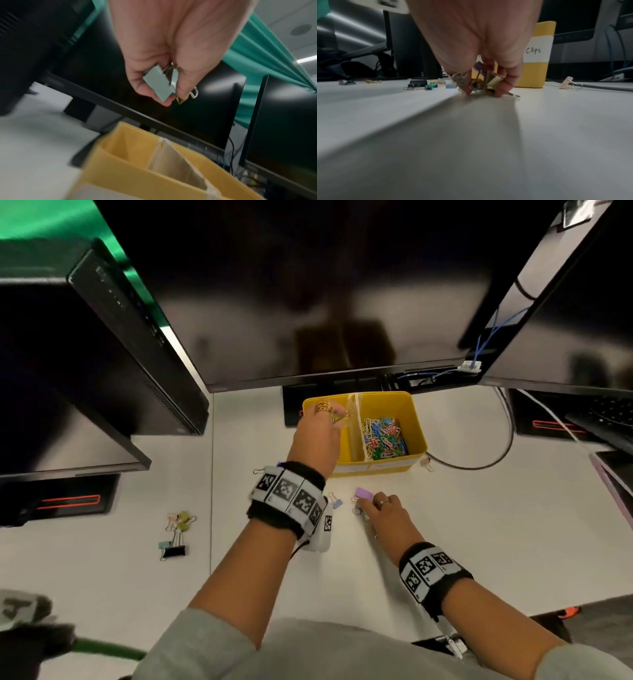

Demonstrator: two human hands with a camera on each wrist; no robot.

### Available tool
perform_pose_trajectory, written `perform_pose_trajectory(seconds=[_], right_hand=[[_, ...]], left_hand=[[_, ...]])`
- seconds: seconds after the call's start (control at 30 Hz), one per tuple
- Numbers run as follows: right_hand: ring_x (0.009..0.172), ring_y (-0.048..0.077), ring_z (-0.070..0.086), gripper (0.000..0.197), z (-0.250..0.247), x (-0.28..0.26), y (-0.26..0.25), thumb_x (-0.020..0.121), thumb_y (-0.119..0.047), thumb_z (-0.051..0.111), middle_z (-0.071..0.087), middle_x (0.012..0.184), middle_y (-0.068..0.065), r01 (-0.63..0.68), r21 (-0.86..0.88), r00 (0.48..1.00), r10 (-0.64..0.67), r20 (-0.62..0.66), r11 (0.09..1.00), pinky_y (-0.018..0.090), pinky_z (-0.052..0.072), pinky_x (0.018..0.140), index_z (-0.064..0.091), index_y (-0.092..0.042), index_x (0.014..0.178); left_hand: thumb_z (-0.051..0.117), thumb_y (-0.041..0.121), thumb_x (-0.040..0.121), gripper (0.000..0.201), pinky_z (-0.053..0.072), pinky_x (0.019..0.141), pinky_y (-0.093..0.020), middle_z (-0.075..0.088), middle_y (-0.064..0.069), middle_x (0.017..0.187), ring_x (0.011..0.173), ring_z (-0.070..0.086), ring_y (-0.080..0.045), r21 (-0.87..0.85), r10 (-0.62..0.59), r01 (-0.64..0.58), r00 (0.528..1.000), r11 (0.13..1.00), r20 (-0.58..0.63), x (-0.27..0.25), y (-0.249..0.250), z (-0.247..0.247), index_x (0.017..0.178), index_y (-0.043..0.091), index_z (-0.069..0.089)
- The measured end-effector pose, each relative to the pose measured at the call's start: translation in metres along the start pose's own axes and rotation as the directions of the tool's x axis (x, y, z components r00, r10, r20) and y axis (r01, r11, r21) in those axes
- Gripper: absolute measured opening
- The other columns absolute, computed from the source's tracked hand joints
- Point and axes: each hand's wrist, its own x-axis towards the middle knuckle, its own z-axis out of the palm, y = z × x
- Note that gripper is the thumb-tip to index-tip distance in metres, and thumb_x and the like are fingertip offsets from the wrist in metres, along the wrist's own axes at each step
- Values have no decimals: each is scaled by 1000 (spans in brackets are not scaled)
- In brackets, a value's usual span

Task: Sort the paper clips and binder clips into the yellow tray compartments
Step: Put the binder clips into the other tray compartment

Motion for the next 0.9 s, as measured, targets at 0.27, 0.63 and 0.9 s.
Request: perform_pose_trajectory(seconds=[0.27,0.63,0.9], right_hand=[[108,33,46,31,-35,-1,7,87,-1,43,48,117,18,-48,118,999,46,25,992,37,42,89,50,-6,117],[115,29,48,45,-114,48,-58,87,-15,59,50,125,16,149,345,967,-62,-249,927,36,41,98,43,-15,128],[112,29,50,38,-107,44,-43,91,-32,50,52,123,14,190,163,948,-138,-286,968,40,46,91,45,-13,124]], left_hand=[[33,37,101,49,43,100,-36,54,-16,135,120,54,-30,189,-206,134,876,973,436,34,-10,25,134,3,46],[62,5,83,13,49,75,-23,71,-7,86,76,59,-17,-15,-149,149,989,989,-1,-53,-99,18,89,8,73],[45,54,90,68,15,119,-49,1,6,161,148,1,-26,488,-66,-353,754,798,653,-57,-107,59,148,37,16]])
